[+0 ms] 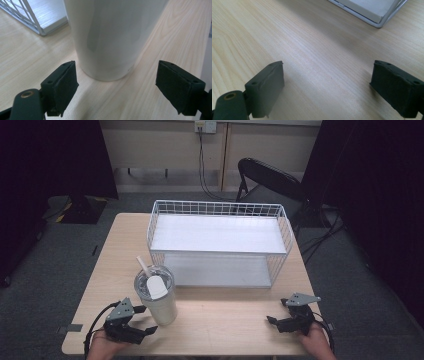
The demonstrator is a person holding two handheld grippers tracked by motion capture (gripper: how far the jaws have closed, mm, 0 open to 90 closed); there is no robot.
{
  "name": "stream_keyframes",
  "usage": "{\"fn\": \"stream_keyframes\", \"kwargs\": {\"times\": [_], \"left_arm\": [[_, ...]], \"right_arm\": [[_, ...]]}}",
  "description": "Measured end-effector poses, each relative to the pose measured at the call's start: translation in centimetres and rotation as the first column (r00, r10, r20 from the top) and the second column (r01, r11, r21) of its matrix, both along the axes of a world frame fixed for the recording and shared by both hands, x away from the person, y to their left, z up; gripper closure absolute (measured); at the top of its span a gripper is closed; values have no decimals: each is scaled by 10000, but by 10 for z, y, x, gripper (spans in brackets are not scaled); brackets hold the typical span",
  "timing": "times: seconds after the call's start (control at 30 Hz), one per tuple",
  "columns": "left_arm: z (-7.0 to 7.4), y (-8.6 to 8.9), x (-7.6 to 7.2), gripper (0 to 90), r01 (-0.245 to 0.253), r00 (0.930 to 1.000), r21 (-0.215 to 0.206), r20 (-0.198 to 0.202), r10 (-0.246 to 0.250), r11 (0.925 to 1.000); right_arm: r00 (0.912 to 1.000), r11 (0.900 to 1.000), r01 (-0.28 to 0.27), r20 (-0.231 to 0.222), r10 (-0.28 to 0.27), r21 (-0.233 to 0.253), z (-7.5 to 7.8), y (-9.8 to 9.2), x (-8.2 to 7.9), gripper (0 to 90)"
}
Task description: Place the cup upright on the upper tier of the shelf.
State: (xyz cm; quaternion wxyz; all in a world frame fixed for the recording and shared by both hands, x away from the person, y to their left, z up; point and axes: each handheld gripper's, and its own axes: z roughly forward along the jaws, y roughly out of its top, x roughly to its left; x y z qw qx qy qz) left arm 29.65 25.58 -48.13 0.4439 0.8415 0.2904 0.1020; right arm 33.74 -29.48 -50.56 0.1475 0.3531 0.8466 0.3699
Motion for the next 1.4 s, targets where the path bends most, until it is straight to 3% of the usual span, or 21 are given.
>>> {"fn": "stream_keyframes", "kwargs": {"times": [0.17, 0.43, 0.53, 0.87, 1.4], "left_arm": [[7, 1, -1, 168, -128, 9994, -152, 306, 133, 9998], [16, 1, 1, 157, -366, 9969, -734, 668, 415, 9966], [18, 1, 1, 157, -401, 9957, -745, 803, 461, 9964], [29, 0, 4, 157, -427, 9899, -1490, 1273, 620, 9879], [26, -14, 10, 116, -281, 9856, -2063, 1573, 615, 9781]], "right_arm": [[10000, 10000, 5, -7, -5, 3, 0, 0, 0, 107], [10000, 10000, 5, -7, -5, 0, 0, 0, 0, 107], [10000, 10000, 3, -4, -3, -2, 0, 0, 0, 107], [10000, 10000, 1, -5, -1, 1, 0, 0, 0, 107], [10000, 10000, 1, -5, -1, -1, 0, 0, 0, 107]]}}
